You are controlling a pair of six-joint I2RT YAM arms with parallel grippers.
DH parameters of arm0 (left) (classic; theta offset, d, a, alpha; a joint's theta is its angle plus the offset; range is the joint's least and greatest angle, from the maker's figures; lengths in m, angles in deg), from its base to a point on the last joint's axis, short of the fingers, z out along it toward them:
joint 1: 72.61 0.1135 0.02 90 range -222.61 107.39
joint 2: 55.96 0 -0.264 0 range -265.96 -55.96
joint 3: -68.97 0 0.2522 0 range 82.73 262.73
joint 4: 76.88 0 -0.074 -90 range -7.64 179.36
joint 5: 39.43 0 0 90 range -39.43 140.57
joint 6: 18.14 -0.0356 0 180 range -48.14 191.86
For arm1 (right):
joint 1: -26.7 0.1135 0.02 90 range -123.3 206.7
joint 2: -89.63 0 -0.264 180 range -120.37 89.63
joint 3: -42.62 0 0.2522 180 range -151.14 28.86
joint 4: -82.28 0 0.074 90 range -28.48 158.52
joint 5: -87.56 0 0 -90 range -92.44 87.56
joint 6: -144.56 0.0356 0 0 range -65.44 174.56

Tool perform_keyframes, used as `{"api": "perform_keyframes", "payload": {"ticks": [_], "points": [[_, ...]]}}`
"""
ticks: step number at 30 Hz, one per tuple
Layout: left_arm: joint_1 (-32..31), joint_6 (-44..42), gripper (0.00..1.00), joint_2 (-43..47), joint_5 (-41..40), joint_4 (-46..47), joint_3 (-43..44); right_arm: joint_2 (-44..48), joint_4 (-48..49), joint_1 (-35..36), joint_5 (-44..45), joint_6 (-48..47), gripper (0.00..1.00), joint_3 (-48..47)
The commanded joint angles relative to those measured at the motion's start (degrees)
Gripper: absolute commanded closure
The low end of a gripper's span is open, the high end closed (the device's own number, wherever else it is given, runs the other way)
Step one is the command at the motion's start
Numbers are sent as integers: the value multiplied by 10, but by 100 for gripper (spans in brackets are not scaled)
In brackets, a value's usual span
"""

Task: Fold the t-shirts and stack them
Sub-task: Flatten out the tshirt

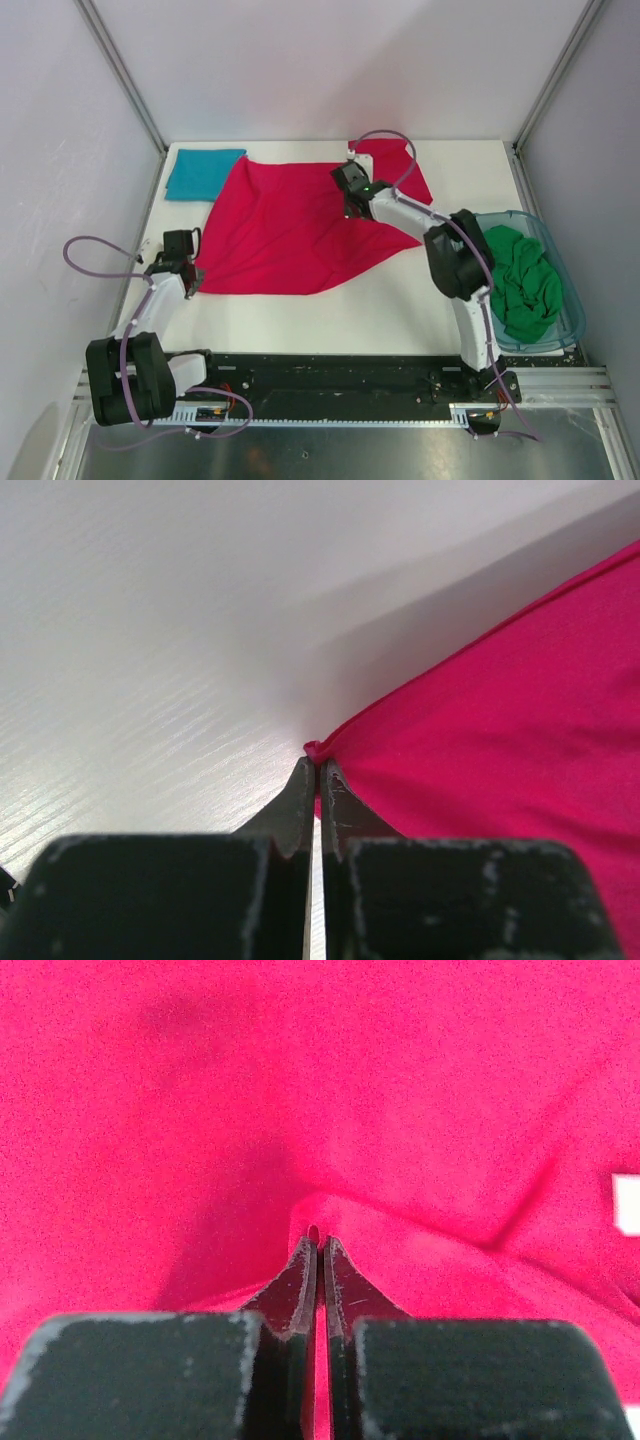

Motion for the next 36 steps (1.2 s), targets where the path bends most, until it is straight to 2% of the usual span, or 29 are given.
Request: {"api": "perform_keyframes", "payload": {"ticks": [1,10,17,25,32,36], "points": [[5,-11,100,24,-11,-3,-1,147,-42,-3,26,38,100,89],[5,-5,100,46,9,-10,-12,460,-146,3,3,121,100,382],[4,-5,100,73,25,-16,-23,655,-262,64,-23,224,100,515],[5,-11,100,85,23,-22,-32,766,-346,119,-66,314,100,571],[5,2,100,119,35,-46,-49,780,-392,161,-83,360,100,577],[5,30,100,152,61,-60,-83,777,-381,150,-86,352,100,576]]}}
